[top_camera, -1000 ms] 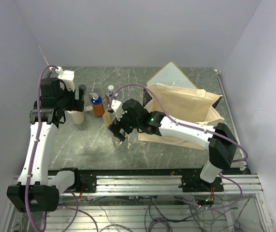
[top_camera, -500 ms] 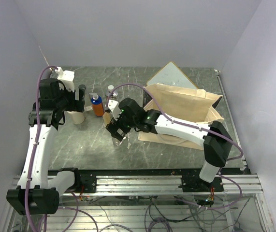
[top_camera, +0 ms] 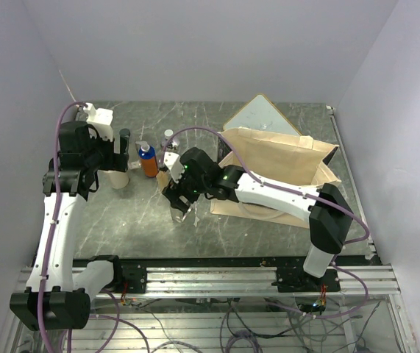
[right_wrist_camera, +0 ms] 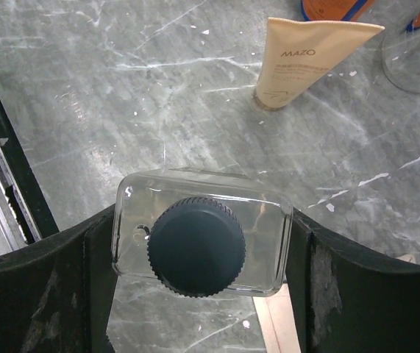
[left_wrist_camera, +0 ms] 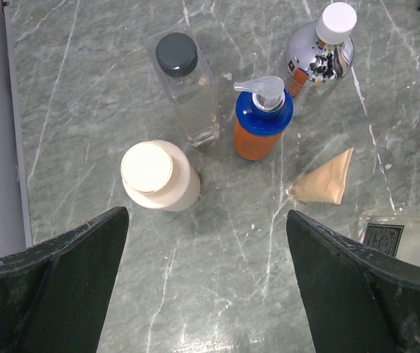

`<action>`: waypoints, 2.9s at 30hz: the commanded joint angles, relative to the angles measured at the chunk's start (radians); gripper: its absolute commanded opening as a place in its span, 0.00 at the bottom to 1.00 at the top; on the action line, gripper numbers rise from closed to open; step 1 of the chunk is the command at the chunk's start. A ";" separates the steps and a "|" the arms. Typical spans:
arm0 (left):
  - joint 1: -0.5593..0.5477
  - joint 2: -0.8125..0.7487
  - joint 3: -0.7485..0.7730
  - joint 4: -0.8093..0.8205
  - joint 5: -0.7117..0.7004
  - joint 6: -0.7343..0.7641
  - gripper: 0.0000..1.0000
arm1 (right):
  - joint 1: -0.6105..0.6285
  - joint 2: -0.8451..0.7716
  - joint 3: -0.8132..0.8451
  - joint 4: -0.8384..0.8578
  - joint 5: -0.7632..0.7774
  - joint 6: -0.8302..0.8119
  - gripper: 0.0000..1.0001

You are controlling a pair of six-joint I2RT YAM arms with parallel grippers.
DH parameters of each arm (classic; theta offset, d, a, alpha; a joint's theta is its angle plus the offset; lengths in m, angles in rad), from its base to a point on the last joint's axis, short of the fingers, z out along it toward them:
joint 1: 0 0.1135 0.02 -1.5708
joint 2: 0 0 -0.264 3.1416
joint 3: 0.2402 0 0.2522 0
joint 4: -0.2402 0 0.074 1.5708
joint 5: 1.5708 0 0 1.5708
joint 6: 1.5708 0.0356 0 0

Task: Place the personal care products into the canvas bag
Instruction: Pick up the care product from the center of the board, then place the care product in the canvas bag.

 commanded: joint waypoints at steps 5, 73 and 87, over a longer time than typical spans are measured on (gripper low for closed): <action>0.011 0.009 0.043 0.006 0.055 0.031 0.99 | -0.003 -0.022 0.077 -0.043 -0.089 -0.063 0.41; -0.690 0.432 0.392 0.246 0.323 -0.270 0.84 | -0.767 -0.511 0.327 -0.526 -0.665 -0.583 0.00; -0.718 0.462 0.282 0.348 0.330 -0.335 0.57 | -0.814 -0.464 0.127 -0.371 -0.931 -0.565 0.00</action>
